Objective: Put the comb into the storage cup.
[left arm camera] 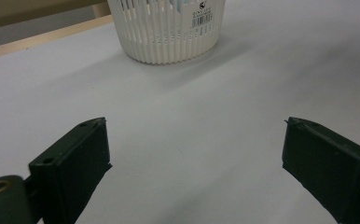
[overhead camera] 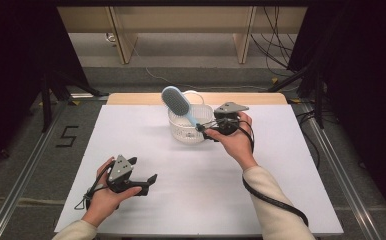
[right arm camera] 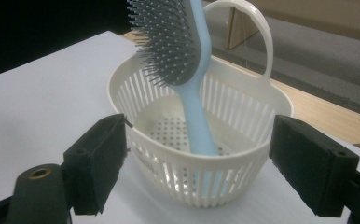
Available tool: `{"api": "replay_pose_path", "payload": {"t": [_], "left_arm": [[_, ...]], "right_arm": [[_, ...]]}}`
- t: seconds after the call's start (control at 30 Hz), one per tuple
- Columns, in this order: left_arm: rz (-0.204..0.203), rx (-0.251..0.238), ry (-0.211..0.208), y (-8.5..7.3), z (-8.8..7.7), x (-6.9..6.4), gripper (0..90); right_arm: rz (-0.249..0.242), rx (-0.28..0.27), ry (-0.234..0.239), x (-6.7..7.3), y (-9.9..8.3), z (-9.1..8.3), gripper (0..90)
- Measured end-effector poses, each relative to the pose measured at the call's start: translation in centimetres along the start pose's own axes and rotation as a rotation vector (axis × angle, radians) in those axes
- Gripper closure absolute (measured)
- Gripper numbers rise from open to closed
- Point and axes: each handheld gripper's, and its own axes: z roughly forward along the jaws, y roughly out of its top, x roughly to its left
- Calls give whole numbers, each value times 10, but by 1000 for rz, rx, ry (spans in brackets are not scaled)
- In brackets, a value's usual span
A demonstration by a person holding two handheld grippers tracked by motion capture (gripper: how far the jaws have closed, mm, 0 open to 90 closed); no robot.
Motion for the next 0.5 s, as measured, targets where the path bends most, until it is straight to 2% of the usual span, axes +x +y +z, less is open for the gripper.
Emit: {"api": "replay_pose_path", "payload": {"t": [0.27, 0.5], "left_arm": [[-3, 0, 4, 0, 0, 1, 70], [-2, 0, 6, 0, 0, 1, 70]], "right_arm": [[12, -15, 1, -4, -9, -15, 202], [0, -12, 2, -5, -20, -28, 203]]}}
